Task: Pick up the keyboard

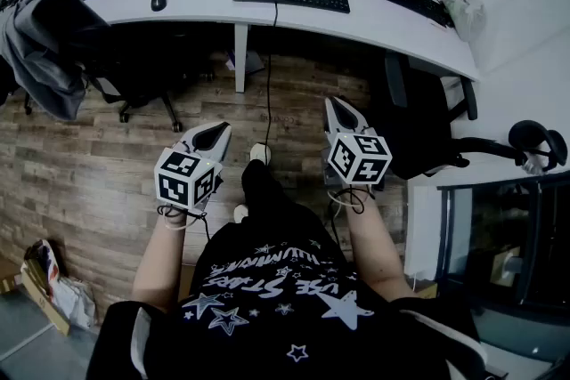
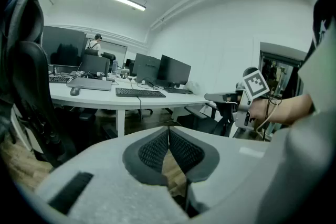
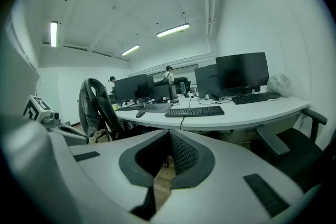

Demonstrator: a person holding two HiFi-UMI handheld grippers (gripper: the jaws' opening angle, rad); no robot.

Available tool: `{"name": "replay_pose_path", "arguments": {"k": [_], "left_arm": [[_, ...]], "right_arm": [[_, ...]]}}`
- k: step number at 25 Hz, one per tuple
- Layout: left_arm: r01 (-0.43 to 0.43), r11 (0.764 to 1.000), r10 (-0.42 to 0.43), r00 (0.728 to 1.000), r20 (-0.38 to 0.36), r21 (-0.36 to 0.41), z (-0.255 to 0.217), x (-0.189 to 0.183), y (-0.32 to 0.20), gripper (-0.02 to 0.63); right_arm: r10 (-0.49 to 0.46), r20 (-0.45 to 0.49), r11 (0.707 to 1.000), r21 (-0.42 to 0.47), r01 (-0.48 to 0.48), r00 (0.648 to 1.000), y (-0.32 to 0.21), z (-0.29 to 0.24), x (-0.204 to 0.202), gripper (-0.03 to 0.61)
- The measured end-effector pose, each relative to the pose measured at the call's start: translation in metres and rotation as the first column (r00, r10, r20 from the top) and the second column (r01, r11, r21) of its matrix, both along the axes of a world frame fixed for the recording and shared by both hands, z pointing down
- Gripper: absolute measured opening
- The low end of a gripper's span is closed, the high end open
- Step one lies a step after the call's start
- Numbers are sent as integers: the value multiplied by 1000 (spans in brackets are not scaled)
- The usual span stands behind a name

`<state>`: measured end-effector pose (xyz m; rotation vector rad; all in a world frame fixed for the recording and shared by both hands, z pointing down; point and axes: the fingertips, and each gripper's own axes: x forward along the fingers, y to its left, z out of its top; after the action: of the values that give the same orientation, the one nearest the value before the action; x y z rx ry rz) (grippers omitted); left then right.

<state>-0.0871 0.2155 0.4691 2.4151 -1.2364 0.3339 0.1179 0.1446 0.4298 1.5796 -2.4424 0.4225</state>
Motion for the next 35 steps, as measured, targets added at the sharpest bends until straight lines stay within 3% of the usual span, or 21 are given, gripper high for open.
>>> {"name": "replay_pose_path", "arguments": {"k": [4, 10, 19, 20, 21, 22, 23, 26, 35], "left_arm": [[-8, 1000, 8, 1000, 24, 24, -9, 0, -2, 25], [7, 1000, -7, 1000, -2, 18, -11, -3, -6, 25], [62, 994, -62, 998, 3, 88, -26, -13, -54, 33], [62, 994, -62, 998, -1, 93, -27, -13, -60, 61], [60, 994, -60, 998, -2, 94, -26, -13, -67, 150], [57, 994, -58, 998, 1, 95, -25, -13, -75, 241], [58, 994, -59, 998, 7, 96, -23, -13, -83, 271], [62, 994, -64, 998, 23, 96, -18, -13, -112, 336], [31, 999, -33, 998, 59, 37, -2, -1, -206, 403]], "right_arm": [[-2, -10, 1000, 30, 3, 1000, -1, -10, 0, 3], [-11, -17, 999, 49, 12, 1000, -6, -15, -3, 3], [17, 54, 997, 72, -20, 998, -41, -22, 1, 5], [12, 53, 997, 71, -16, 999, -47, -21, 0, 6], [1, 54, 998, 68, -5, 999, -54, -19, -1, 6], [-14, 59, 998, 62, 10, 998, -61, -17, -4, 49], [-29, 67, 998, 55, 25, 997, -69, -15, -6, 115], [-45, 72, 998, 37, 42, 996, -99, -8, -8, 208], [-55, 98, 998, -27, 58, 994, -197, 15, 1, 361]]}}
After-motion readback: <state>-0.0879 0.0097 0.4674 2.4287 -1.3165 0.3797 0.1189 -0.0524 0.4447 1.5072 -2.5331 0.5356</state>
